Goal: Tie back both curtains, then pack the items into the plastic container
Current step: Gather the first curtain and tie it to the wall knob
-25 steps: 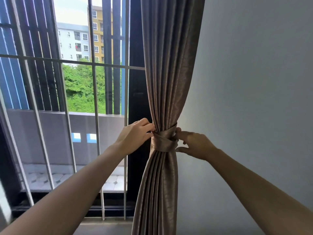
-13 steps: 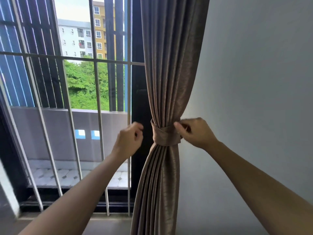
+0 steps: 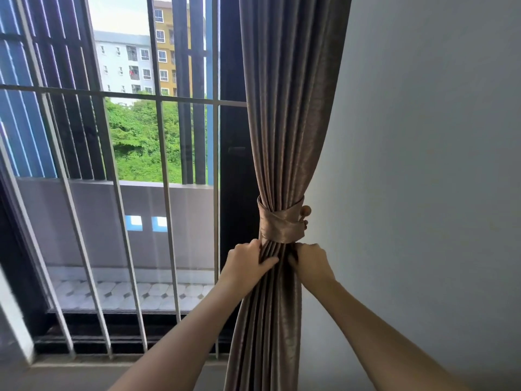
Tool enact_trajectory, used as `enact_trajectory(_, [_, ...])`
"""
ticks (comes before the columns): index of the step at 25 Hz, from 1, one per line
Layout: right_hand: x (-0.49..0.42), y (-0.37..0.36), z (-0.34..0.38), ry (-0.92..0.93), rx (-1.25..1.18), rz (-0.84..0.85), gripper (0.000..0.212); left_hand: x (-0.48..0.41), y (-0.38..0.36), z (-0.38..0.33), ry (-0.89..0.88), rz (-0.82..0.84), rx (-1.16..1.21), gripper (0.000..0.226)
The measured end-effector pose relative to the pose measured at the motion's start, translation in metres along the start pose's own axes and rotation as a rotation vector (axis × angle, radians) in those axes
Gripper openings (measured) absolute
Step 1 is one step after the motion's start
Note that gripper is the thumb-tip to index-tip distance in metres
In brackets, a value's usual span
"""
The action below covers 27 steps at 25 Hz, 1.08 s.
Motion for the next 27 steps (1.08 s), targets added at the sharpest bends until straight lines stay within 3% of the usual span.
enact_trajectory(5, [0.009,0.017,-0.004,0.137,-0.158,0.249,0.022,-0.007,-0.002,-0.003,0.062,-0.017,-0.018,0.023])
enact_trajectory(9, [0.014,0.019,-0.019,0.121,-0.119,0.121,0.022,-0.002,-0.009,-0.001,-0.03,-0.014,0.145,0.024])
enact_trajectory(14, [0.03,0.009,-0.006,0.161,-0.332,-0.051,0.036,0.005,-0.01,0.021,-0.082,-0.005,0.227,0.026])
enact_trajectory(18, [0.02,0.004,0.003,0.126,-0.275,-0.063,0.039,0.004,-0.012,0.019,-0.068,0.046,0.13,0.02])
enact_trajectory(21, [0.011,0.002,0.008,0.131,-0.15,-0.022,0.025,0.003,-0.013,0.017,-0.05,0.083,0.079,0.032])
enact_trajectory(24, [0.007,0.023,-0.012,0.136,-0.288,0.112,0.028,0.016,-0.015,0.006,-0.155,0.091,0.198,0.038])
enact_trajectory(27, [0.009,0.039,-0.034,0.121,-0.331,0.111,0.026,0.02,-0.016,-0.01,-0.156,0.01,0.203,0.048])
Point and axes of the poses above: each hand's wrist, its own x-axis away from the middle knuckle, its own y-axis out of the back of the hand, z = x × y, the point moved 3 cm from there along -x, towards the middle knuckle, and after that the axes turned 15 degrees about -x, right-handed, at the moved point
